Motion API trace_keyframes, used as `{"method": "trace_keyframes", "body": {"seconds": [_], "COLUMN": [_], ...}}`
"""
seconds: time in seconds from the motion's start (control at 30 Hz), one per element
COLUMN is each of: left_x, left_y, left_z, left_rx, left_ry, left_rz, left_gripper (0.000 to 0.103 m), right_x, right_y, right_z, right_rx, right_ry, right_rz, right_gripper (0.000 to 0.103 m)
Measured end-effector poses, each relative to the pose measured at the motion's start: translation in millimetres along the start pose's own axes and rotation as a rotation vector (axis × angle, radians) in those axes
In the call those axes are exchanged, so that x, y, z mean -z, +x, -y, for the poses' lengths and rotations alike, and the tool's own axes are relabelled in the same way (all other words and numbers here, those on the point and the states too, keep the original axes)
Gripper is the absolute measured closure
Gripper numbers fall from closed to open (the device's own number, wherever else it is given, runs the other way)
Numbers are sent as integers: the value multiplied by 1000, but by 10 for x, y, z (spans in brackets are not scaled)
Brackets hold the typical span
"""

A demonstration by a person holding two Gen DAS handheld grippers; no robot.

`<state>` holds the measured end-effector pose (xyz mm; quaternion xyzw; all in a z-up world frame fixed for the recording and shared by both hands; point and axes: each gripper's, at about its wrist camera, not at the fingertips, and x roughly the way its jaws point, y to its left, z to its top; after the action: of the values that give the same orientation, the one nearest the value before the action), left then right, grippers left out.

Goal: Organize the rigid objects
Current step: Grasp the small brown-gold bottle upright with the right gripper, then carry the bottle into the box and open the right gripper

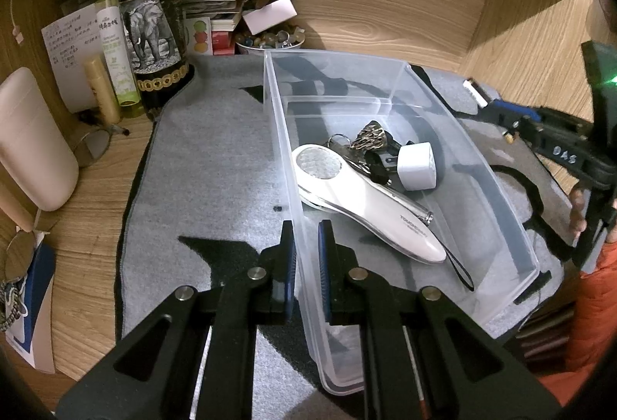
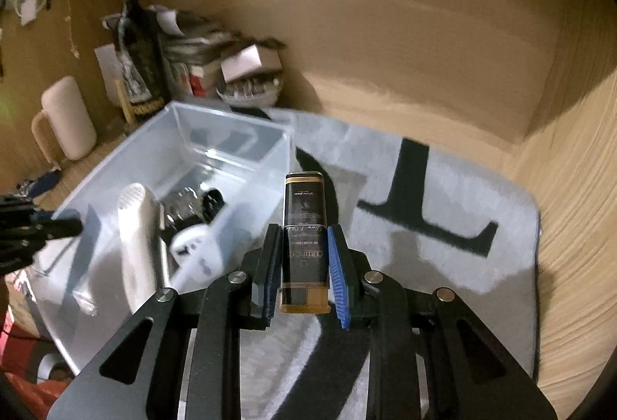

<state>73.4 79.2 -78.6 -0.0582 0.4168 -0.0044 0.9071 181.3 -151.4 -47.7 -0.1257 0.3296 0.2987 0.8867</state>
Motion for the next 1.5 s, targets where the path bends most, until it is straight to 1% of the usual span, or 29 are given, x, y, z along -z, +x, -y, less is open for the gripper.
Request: {"method": "trace_keyframes", "body": {"seconds": [0.37, 0.6, 0.7, 0.87, 1.07, 1.23, 1.43, 1.47, 1.5], "left_x": [-1, -2, -1, 0, 0, 1, 2, 1, 1], "left_y": [-9, -11, -8, -6, -8, -9, -8, -8, -11], "left_z": [5, 7, 13, 17, 21, 20, 23, 22, 23], "left_rx": [-1, 2, 1, 1, 2, 3, 2, 2, 4], "left_ry": [4, 5, 6, 6, 7, 6, 6, 6, 4], "left_rz": [3, 5, 8, 8, 7, 7, 6, 6, 6], "left_gripper": [93, 93, 93, 93, 93, 93, 93, 93, 93], "right_x": [-187, -262, -265, -195, -114, -95, -107, -110, -112], "right_y": [-305, -351, -289, -35, 196, 275, 238, 231, 214], "right_z": [-327, -543, -637, -782, -906, -958, -929, -915, -898], "right_rx": [-32, -67, -86, -118, -147, -155, -170, -176, -179], "right_ry": [-77, -120, -138, -166, -183, -202, -186, -179, -170], "right_rz": [104, 131, 114, 30, -44, -73, -73, -77, -75], "right_gripper": [81, 81, 81, 81, 81, 81, 81, 78, 73]}}
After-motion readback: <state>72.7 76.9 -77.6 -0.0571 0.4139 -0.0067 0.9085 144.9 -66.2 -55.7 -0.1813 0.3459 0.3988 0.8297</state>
